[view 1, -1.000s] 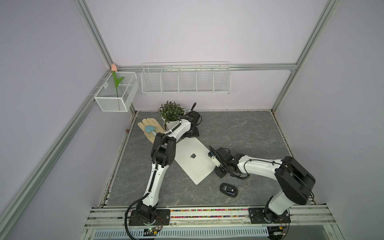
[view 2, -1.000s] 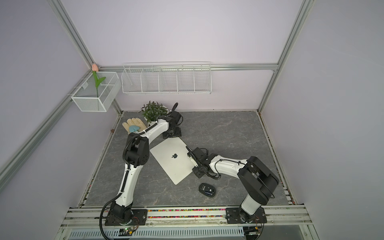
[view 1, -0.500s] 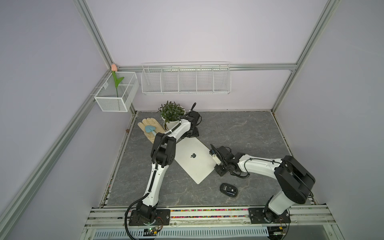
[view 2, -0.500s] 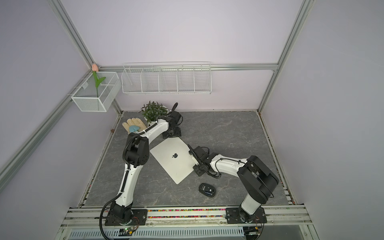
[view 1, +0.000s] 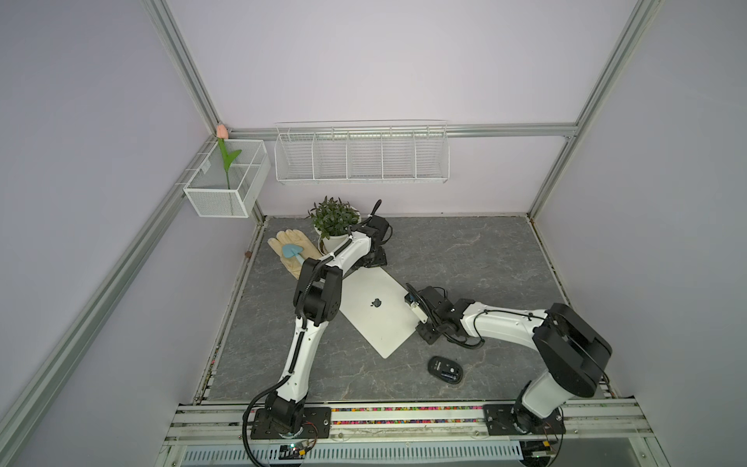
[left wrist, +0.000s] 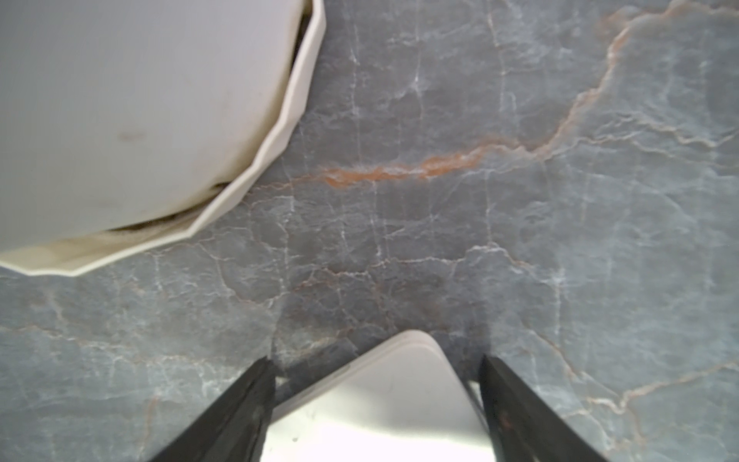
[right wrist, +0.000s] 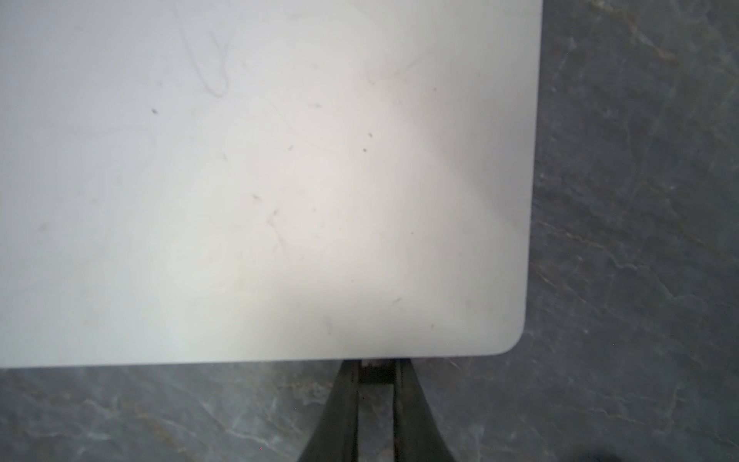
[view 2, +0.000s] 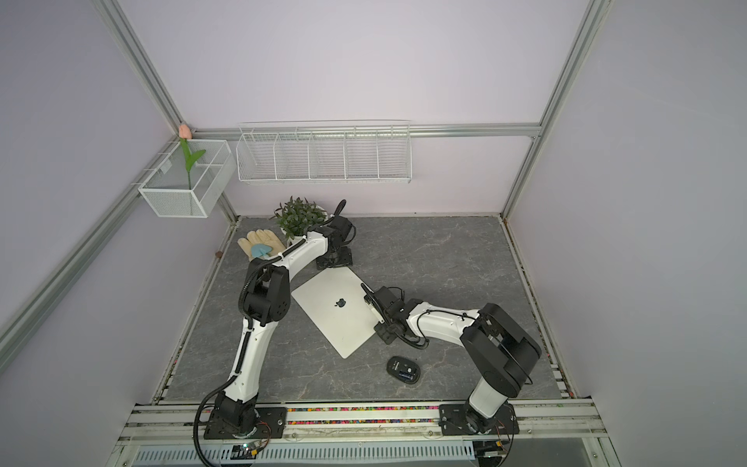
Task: Insert the wireless mouse receiver into the laptop
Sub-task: Insert the USB plug into the USB port.
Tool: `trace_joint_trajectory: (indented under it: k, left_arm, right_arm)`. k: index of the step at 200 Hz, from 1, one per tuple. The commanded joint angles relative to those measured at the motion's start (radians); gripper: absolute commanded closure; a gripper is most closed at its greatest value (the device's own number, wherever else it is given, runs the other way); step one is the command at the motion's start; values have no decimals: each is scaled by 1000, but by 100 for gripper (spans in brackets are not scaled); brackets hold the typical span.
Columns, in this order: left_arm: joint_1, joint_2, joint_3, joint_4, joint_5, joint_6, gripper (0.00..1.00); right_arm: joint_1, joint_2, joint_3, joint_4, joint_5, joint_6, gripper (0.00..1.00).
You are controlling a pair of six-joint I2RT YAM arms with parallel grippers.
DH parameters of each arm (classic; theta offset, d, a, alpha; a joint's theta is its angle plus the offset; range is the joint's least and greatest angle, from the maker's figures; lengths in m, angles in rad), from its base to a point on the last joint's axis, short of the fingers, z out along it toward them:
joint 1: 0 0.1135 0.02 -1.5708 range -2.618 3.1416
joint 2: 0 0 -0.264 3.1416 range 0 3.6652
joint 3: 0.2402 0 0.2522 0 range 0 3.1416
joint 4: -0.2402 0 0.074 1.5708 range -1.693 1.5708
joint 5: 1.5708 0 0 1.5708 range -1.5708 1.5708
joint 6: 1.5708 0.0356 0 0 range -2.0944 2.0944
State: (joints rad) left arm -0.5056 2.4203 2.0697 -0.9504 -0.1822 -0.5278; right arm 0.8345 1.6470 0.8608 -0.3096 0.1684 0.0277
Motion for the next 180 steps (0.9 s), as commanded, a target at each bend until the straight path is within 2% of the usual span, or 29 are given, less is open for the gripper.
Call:
trace_joint_trajectory:
  k: [1, 59, 91, 118, 148, 180]
  left_arm:
    - [-8, 26, -31, -97, 45, 12, 19]
    - [-8, 25, -41, -96, 37, 3, 19]
    - [-6, 21, -56, -88, 28, -11, 19]
    - [-4, 15, -80, -74, 27, -18, 19]
    - [-4, 8, -93, -64, 26, -24, 19]
    - [-4, 2, -95, -61, 24, -26, 19]
  right_arm:
    - [12, 38, 3, 21, 24, -17, 80]
    - [12, -5, -28, 31, 47, 4, 66]
    - [12, -78, -50, 13, 25, 38, 57]
    - [12, -161, -70, -29, 6, 87, 54]
    - [12, -237, -91, -81, -8, 148, 56]
    - [12, -241, -89, -139, -23, 201, 69]
